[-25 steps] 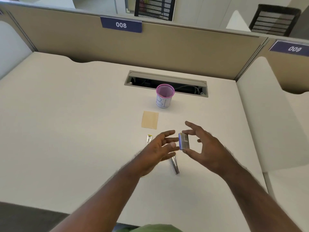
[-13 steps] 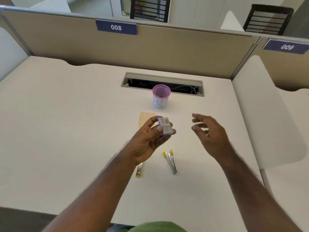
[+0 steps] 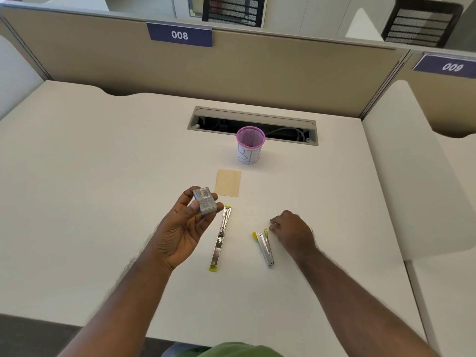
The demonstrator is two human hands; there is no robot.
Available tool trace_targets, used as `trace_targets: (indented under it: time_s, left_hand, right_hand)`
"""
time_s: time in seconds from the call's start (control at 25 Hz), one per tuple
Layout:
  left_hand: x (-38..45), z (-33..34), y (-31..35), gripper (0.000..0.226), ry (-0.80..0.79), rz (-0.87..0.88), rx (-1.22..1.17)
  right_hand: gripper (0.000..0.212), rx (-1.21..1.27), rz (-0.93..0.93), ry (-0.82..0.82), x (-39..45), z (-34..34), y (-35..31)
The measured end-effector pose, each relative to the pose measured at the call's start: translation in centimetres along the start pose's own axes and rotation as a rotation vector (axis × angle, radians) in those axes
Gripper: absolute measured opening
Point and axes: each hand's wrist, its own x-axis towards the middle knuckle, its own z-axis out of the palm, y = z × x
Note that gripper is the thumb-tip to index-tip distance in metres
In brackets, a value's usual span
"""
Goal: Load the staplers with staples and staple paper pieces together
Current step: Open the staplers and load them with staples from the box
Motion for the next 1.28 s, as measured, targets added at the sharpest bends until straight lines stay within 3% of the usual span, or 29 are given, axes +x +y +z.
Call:
trace_targets:
  time_s: [0.52,0.76,0.92,1.08,1.28]
  left_hand:
    - [-1.4,-1.4,1.0,0.022,0.057,0.012,0.007]
    - [-1.4,-0.9,1.3,0.023,0.035,0.007,0.010]
    - [-1.6,-1.1,1.4,0.023,0.030,-0.002,0.005]
    - [-1.7,-1.4,1.2,0.024,0.036,-0.011,0.007]
    - [-1.8,-1.9,1.1,0.024,0.033,-0.016,0.002]
  right_hand:
    - [0.021,-0.305,-0.034,-0.001,1.9,0.4,-1.5]
    - [0.019,-0.287,0.065,0.047,1.4,1.3,-1.5]
    - [0.015,-0.197,0.093,0.076,1.1,1.6,-1.3]
    - [0.023,0.008,0.016,-0.017,1.1,0.8,0.2]
    - [0.013,0.192,-0.002,0.001,0.6,0.1,1.2]
